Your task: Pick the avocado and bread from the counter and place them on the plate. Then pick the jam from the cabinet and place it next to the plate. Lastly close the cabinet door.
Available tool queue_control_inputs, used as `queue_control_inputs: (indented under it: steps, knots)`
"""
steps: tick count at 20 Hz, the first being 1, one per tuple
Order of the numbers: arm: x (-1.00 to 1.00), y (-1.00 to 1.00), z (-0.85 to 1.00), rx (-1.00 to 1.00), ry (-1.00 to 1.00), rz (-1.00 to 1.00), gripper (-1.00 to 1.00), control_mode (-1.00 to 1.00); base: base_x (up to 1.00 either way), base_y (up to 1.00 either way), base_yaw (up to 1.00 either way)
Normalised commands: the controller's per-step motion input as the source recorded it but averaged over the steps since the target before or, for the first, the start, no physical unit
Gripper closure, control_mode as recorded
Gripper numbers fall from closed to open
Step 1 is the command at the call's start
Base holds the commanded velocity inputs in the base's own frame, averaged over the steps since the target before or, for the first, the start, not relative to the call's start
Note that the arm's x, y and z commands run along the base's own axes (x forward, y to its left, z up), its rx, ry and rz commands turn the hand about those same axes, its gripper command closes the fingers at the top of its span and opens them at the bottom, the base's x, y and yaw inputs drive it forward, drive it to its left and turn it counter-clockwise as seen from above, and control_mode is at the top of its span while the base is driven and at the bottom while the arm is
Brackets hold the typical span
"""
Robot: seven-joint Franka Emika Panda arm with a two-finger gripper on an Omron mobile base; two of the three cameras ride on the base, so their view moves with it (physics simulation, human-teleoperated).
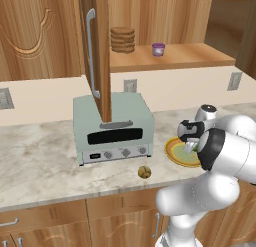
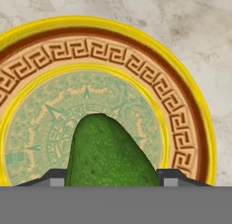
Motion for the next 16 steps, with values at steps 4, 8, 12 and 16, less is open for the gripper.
queue_control_inputs:
  steps: [4,8,12,16]
  knots:
    - [0.03,0.00,-0.09,0.00,0.00,0.00,1.00,-1.00,0.00,0.00,0.00]
    - [0.00,0.00,-0.11,0.00,0.00,0.00,1.00,-1.00,0.00,0.00,0.00]
    - [0.00,0.00,-0.08,0.00,0.00,0.00,1.00,-1.00,0.00,0.00,0.00]
    - [0.00,0.00,-0.06,0.00,0.00,0.00,1.00,-1.00,0.00,0.00,0.00]
